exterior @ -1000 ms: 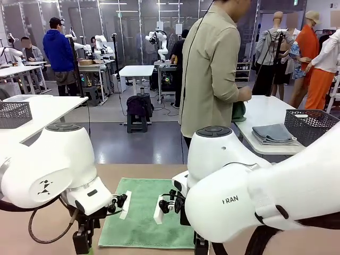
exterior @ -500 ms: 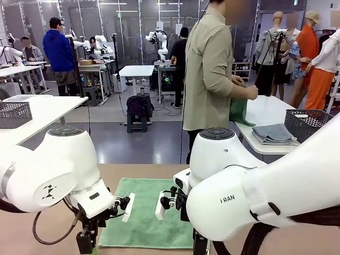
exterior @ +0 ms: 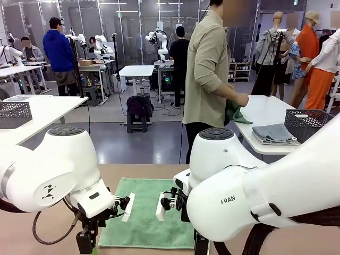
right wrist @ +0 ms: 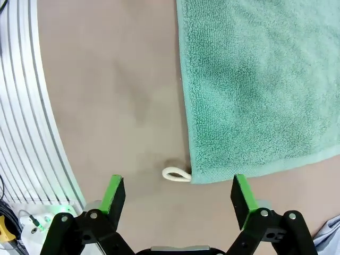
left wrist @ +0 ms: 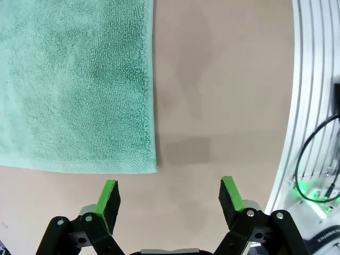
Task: Fold the towels and place them in the basket.
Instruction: When a person lays out a Towel with hook on the table, fold it in half twice.
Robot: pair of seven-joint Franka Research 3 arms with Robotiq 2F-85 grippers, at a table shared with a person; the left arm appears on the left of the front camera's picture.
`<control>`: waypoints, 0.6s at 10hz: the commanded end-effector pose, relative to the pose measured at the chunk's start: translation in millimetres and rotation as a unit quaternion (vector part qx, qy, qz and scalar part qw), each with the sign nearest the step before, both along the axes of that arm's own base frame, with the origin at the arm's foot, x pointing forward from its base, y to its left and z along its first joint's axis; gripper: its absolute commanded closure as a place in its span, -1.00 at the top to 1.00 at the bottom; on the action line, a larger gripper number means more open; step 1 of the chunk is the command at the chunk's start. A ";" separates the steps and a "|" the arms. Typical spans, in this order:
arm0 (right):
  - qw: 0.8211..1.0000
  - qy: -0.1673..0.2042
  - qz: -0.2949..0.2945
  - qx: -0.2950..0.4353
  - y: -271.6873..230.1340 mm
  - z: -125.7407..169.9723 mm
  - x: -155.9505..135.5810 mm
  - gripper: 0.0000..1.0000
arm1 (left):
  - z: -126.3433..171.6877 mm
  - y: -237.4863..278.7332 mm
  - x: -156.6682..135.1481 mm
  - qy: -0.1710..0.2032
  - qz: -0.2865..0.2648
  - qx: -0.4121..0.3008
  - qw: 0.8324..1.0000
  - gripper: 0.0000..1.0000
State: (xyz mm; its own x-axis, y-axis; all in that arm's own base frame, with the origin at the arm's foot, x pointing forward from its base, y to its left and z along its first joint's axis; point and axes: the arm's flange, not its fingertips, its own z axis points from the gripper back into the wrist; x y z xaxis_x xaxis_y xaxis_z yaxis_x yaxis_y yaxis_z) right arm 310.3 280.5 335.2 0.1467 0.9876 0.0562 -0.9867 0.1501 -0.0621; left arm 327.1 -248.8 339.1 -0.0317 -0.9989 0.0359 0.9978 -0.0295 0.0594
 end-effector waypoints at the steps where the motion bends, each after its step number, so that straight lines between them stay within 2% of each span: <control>1: 1.000 0.003 0.002 -0.007 -2.5 -7.6 4.0 1.00 | -5.1 -1.8 0.1 -0.005 -0.001 -0.013 1.000 0.89; 6: 0.999 0.000 -0.003 -0.042 -6.9 -31.9 12.7 1.00 | -26.7 -6.3 -0.8 -0.011 -0.014 -0.011 1.000 0.89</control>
State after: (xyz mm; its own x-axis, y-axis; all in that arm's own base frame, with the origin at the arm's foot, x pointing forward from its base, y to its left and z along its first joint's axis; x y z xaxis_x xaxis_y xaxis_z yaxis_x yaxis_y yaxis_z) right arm 320.7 267.7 308.2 0.1361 0.9906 -0.0149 -0.9897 0.1352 -0.0465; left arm 330.0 -255.5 322.1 -0.0421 -0.9981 0.0442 0.9972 -0.0393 0.0631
